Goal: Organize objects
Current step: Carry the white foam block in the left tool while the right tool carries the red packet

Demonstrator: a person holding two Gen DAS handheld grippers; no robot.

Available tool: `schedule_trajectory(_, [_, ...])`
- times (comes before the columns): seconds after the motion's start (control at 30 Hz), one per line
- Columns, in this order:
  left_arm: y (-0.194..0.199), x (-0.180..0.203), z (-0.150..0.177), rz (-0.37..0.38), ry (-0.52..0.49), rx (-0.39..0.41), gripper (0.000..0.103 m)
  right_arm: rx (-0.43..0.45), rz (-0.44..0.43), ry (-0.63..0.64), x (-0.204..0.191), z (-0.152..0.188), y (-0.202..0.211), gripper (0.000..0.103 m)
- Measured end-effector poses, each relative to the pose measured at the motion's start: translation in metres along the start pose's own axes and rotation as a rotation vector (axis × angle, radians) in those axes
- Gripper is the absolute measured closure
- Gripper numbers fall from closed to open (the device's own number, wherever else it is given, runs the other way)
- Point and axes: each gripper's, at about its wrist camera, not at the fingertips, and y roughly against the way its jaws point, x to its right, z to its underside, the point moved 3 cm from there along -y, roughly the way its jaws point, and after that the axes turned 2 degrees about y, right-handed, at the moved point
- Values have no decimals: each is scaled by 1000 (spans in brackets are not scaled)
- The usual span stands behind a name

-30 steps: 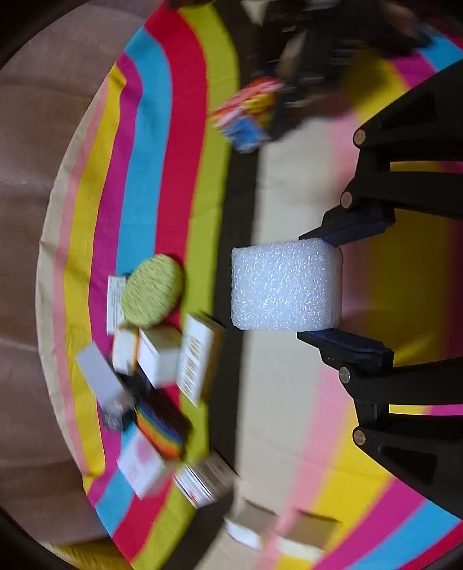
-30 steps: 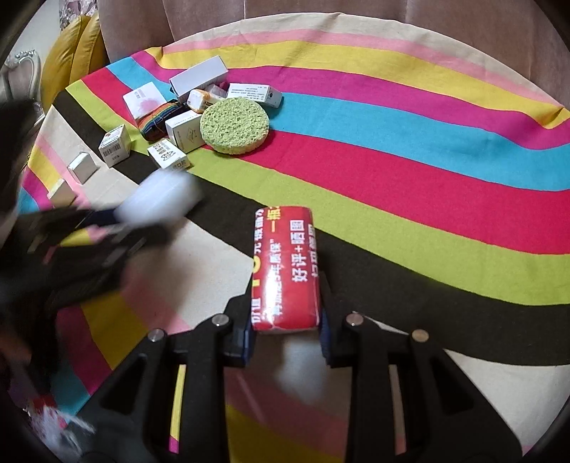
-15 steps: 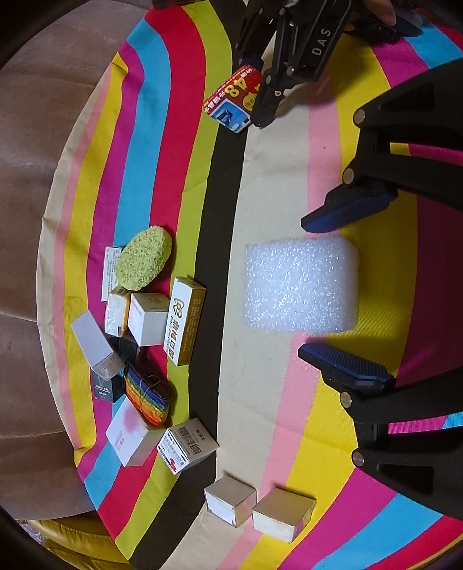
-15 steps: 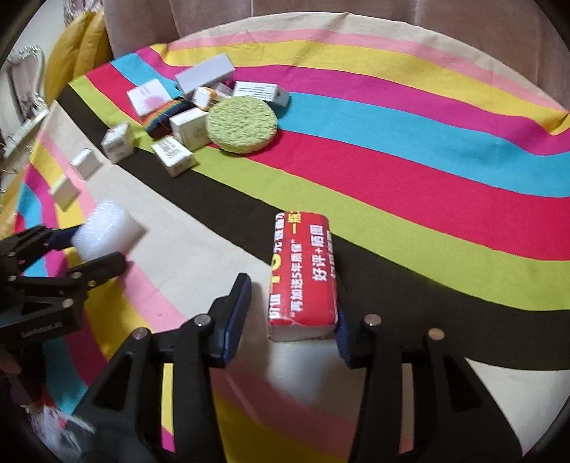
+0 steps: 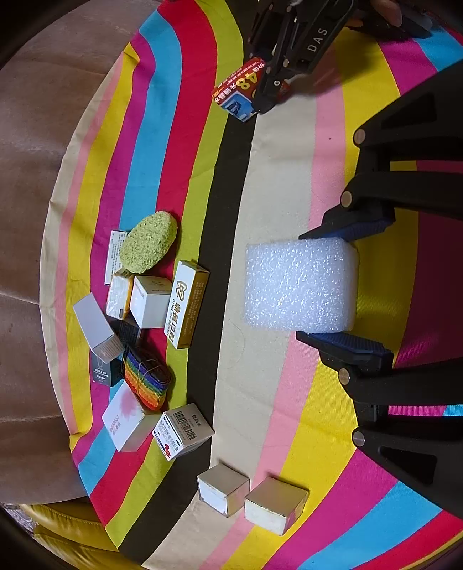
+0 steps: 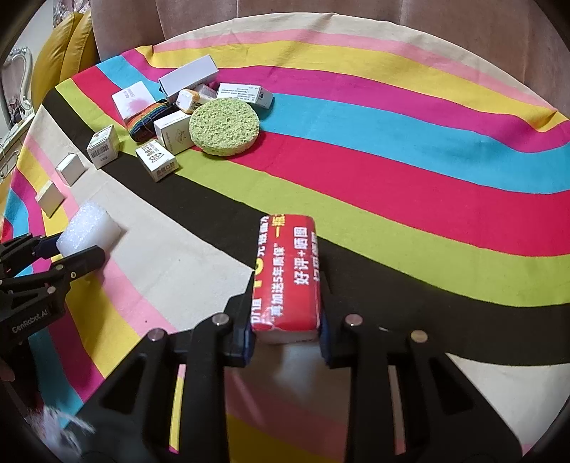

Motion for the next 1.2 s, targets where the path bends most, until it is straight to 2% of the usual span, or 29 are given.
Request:
schedule_trajectory(0.27, [0, 0, 0, -3, -3, 0, 57, 1, -2, -4, 3, 1, 1, 71])
schedule_trajectory(0.43, [4, -5, 3, -4, 7, 1, 57, 0, 36, 13, -2, 2, 2, 72])
schedule_trajectory(0.5, [11, -9, 10, -16, 7, 1, 57, -8, 38, -21, -2, 5, 5, 72])
schedule_trajectory(0.57, [22, -15, 22, 3, 25, 6, 57, -12, 9, -102, -2, 13, 14, 72])
schedule_trajectory(0.7, [44, -27, 43, 7, 45, 27, 57, -5, -46, -162, -14, 29, 30, 71])
schedule_trajectory(1.2, [115, -72, 86, 0, 116, 104, 57, 26, -122, 17, -90, 50, 81, 71])
